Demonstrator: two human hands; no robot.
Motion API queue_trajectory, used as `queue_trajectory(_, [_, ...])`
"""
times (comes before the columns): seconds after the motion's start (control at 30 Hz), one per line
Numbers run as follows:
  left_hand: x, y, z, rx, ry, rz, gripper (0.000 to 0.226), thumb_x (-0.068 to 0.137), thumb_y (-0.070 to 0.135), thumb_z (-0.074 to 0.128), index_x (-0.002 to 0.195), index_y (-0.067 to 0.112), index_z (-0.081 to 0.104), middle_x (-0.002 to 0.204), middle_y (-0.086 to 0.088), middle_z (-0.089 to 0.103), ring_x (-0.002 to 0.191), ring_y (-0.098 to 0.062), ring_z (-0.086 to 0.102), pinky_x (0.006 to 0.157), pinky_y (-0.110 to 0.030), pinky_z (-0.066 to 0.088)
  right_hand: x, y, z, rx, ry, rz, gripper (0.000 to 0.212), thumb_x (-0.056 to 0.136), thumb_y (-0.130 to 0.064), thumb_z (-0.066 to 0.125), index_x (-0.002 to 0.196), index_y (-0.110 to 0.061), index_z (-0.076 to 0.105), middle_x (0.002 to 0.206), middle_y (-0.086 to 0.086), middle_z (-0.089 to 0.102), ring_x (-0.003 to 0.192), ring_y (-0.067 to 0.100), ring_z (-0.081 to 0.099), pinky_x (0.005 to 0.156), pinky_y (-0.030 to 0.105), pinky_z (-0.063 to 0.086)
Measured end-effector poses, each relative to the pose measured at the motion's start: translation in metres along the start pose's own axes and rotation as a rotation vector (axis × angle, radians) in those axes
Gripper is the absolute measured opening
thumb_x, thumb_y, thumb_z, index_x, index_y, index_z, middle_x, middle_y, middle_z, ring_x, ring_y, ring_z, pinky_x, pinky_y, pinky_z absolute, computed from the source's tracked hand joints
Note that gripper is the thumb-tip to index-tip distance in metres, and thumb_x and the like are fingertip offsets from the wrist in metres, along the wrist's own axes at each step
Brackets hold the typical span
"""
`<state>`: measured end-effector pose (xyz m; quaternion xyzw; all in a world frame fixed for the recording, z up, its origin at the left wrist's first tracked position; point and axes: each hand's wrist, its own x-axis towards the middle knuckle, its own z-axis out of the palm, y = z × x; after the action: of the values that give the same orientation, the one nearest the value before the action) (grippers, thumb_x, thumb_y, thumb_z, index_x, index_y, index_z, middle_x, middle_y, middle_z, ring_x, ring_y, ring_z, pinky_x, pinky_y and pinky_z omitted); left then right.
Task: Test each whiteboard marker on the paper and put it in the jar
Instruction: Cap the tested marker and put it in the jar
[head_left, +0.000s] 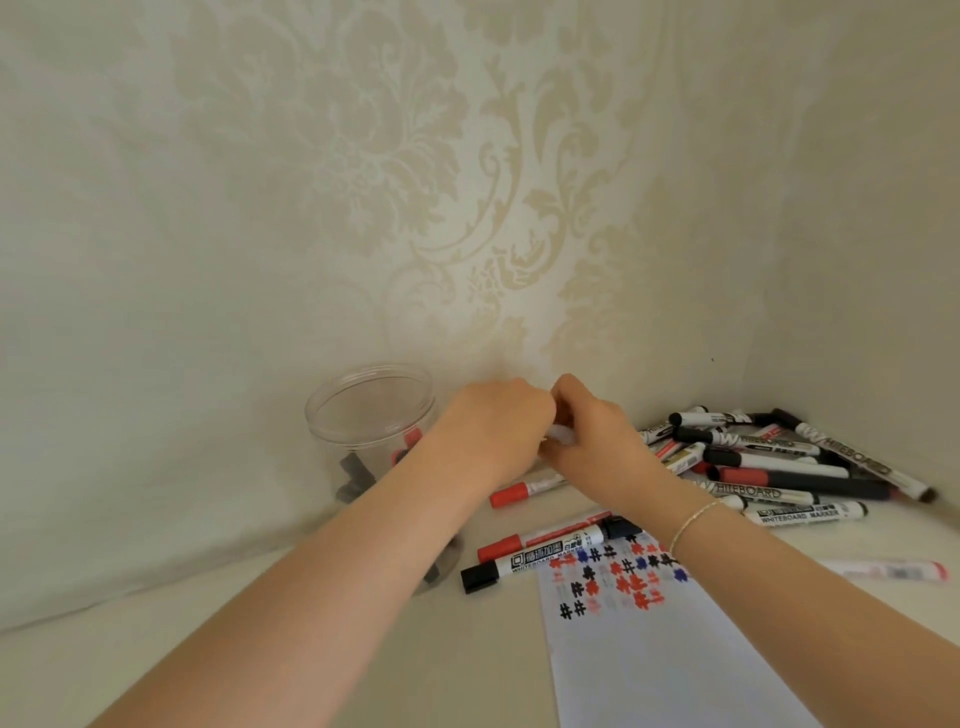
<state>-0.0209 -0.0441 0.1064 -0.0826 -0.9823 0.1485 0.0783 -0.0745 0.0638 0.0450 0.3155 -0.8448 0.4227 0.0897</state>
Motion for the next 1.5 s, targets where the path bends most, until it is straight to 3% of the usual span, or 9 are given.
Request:
queue_trajectory(0.1, [0.001,0.001,0.016,-0.174,0.028,-0.059,0.013,0.100,0.016,0.042,0.107,0.009,0.050,0.068,0.002,0.038,0.058,-0.017,0.046,0.053,-0.029,0.034,-0.004,0.014,-0.007,-0.423,0.344,0.006,0.037,0.070,0.001,0.062,0.102,-0.009,0.048,0.099,0.003,0.046,0.089,0.024,0.045,0.083,0.034,0.033])
queue_trajectory(0.17, [-0.003,0.005,0.024,-0.332,0.056,-0.127,0.013,0.101,0.022,0.039,0.105,0.010,0.043,0.071,0.000,0.044,0.053,-0.015,0.043,0.046,-0.028,0.032,-0.002,0.010,-0.016,-0.297,0.460,0.247,0.045,0.070,-0.003,0.066,0.109,-0.008,0.043,0.108,0.004,0.036,0.095,0.023,0.040,0.089,0.037,0.034])
queue_trajectory(0.33, [-0.011,0.011,0.032,-0.743,-0.090,-0.085,0.018,0.102,0.027,0.037,0.107,0.012,0.046,0.094,-0.005,0.064,0.074,-0.018,0.064,0.068,-0.037,0.054,-0.006,0.005,-0.042,0.936,-0.250,0.600,0.013,0.080,-0.020,0.063,0.081,-0.011,0.054,0.074,0.005,0.047,0.059,0.016,0.043,0.057,0.026,0.039])
queue_trajectory(0.43, [-0.017,0.018,0.037,-0.912,-0.109,0.019,0.015,0.102,0.028,0.039,0.108,0.019,0.049,0.088,0.010,0.059,0.069,0.001,0.054,0.064,-0.013,0.044,-0.016,0.009,-0.033,0.879,-0.385,0.498,0.033,0.086,-0.033,0.064,0.059,-0.014,0.060,0.050,0.002,0.034,0.043,0.013,0.030,0.050,0.025,0.027])
queue_trajectory(0.77, [-0.028,0.034,0.063,-1.189,0.011,0.069,0.014,0.099,0.022,0.048,0.108,0.029,0.055,0.067,0.036,0.056,0.064,0.014,0.051,0.061,-0.009,0.035,-0.034,0.023,-0.012,1.008,-0.165,0.505,0.042,0.090,-0.016,0.057,0.049,-0.016,0.044,0.040,-0.002,0.023,0.041,0.013,0.016,0.054,0.031,0.015])
queue_trajectory(1.03, [-0.024,0.048,0.061,-1.375,-0.008,0.091,0.020,0.098,0.014,0.050,0.111,0.013,0.065,0.099,0.007,0.073,0.092,0.002,0.067,0.083,-0.013,0.049,-0.046,0.031,-0.018,1.067,-0.109,0.563,0.049,0.093,-0.015,0.051,0.045,-0.016,0.047,0.037,-0.004,0.026,0.034,0.009,0.021,0.052,0.027,0.017])
queue_trajectory(1.23, [-0.025,0.058,0.046,-1.545,-0.132,0.092,0.026,0.099,0.004,0.043,0.116,-0.010,0.057,0.049,0.014,0.059,0.034,0.007,0.046,0.041,-0.001,0.032,-0.051,0.037,-0.022,1.097,-0.084,0.568,0.042,0.091,-0.014,0.052,0.050,-0.015,0.043,0.037,-0.004,0.030,0.033,0.009,0.021,0.055,0.031,0.011])
queue_trajectory(1.37, [-0.025,0.053,0.052,-1.554,-0.264,0.025,0.024,0.100,0.027,0.047,0.121,0.024,0.058,0.041,0.016,0.038,0.038,-0.005,0.021,0.037,-0.017,0.018,-0.049,0.042,-0.027,1.061,-0.124,0.512,0.033,0.089,-0.013,0.055,0.059,-0.014,0.040,0.041,-0.002,0.024,0.035,0.010,0.020,0.051,0.027,0.015])
queue_trajectory(1.5, [-0.027,0.050,0.056,-1.270,-0.231,-0.006,0.041,0.088,0.049,0.058,0.124,0.030,0.048,0.061,0.021,0.051,0.048,0.003,0.045,0.049,-0.013,0.034,-0.047,0.046,-0.032,1.009,0.028,0.524,0.037,0.087,-0.014,0.060,0.057,-0.015,0.038,0.044,-0.001,0.023,0.038,0.012,0.020,0.046,0.025,0.023])
